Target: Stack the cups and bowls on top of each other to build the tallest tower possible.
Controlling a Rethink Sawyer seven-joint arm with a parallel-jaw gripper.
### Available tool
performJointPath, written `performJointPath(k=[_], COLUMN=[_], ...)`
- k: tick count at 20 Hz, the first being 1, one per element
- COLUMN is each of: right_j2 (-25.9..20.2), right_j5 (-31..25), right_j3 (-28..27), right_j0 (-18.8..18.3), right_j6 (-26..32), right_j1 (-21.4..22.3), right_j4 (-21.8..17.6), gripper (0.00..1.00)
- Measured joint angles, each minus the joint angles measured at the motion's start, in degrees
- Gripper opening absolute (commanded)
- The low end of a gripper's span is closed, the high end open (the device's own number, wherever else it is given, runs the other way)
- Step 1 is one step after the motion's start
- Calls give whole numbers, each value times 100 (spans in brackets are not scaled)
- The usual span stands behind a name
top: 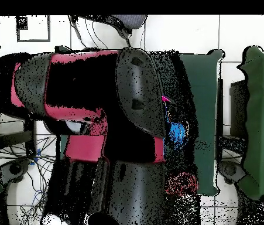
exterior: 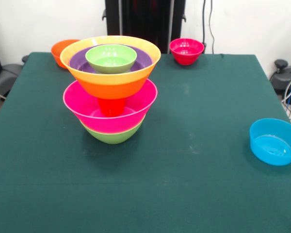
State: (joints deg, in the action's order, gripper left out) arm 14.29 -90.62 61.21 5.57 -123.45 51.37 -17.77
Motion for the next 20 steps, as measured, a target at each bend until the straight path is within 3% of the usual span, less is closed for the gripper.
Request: performJointPath(k=[12,20], right_j2=[-35,-36], right_j5=[-93,-123], right_j3=[-477,-506], right_j0=[30,231], right_j6=[0,0], right_j1=[-177,-281], right_j4=[-1,-1], gripper=[0,0])
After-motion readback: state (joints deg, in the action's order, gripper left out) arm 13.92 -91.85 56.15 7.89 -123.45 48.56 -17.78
